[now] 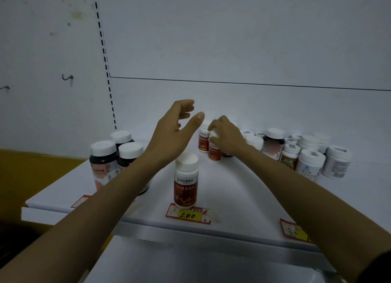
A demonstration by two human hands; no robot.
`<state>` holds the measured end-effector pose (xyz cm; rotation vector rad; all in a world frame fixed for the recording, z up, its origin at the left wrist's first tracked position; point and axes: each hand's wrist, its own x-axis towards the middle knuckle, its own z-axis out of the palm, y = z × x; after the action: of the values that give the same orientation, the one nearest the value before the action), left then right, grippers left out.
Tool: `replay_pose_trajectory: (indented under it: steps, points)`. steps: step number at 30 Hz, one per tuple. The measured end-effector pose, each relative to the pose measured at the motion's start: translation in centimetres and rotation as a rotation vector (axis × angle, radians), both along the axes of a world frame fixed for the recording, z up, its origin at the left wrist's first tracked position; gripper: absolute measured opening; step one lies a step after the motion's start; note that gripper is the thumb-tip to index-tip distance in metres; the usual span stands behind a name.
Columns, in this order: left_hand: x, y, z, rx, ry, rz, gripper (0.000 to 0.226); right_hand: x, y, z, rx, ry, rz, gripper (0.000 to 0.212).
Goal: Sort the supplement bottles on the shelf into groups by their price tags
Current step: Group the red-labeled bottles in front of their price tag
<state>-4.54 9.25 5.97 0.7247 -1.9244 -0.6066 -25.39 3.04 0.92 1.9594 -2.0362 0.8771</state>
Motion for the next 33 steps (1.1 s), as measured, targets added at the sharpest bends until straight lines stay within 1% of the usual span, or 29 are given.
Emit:
replay_pose_trajectory:
  steps: [3, 5, 9, 12, 16, 18, 21, 23, 24, 27, 30, 31, 33]
  points:
    - [-0.3, 0.5, -0.5, -0.027, -0.066, -0.040, 0.047, 0.6, 0.6, -0.1, -0.017, -0.056, 0.074, 0.029]
    - [-0.4, 0.9, -0.9, -0.065, -0.133, -0.066, 0.048, 1.1, 1.7, 0.2, -0.096, -0.117, 0.100, 0.027]
    - [-0.6, 2.4, -0.6, -0.183, -0.170, -0.094, 0.050, 2.3, 5.9, 2.3, -0.311, -0.402, 0.105, 0.029]
    - [-1.3, 4.8, -0.6, -0.241, -0.134, -0.120, 0.058, 3.2, 10.3, 4.8, -0.393, -0.547, 0.133, 0.030]
    - [-2.1, 7.9, -2.6, -0.160, -0.032, -0.123, 0.073, 4.5, 16.2, 6.3, -0.453, -0.688, 0.182, 0.029]
    - [-2.3, 9.0, -4.0, -0.031, 0.028, -0.136, 0.075, 5.1, 18.4, 5.9, -0.444, -0.754, 0.178, 0.025]
    - [-2.4, 10.7, -6.3, 0.201, 0.125, -0.320, 0.068, 5.8, 20.6, 4.9, -0.449, -0.863, 0.168, 0.021]
    - [-2.4, 11.3, -7.9, 0.294, 0.157, -0.419, 0.063, 6.2, 21.4, 4.1, -0.466, -0.947, 0.132, 0.022]
    - [-2.4, 11.4, -8.6, 0.317, 0.177, -0.431, 0.061, 6.4, 21.7, 3.6, -0.464, -0.987, 0.111, 0.026]
    - [-2.3, 11.9, -10.0, 0.307, 0.261, -0.380, 0.059, 7.3, 22.2, 1.6, -0.401, -1.102, 0.096, 0.042]
    - [-2.0, 12.3, -10.7, 0.225, 0.300, -0.280, 0.063, 8.6, 23.0, -0.9, -0.238, -1.191, 0.178, 0.060]
    - [-1.8, 12.3, -10.9, 0.186, 0.303, -0.250, 0.063, 9.0, 23.3, -1.9, -0.182, -1.209, 0.217, 0.060]
    - [-1.3, 12.3, -11.2, 0.116, 0.274, -0.193, 0.065, 9.7, 23.6, -3.6, -0.107, -1.207, 0.250, 0.055]
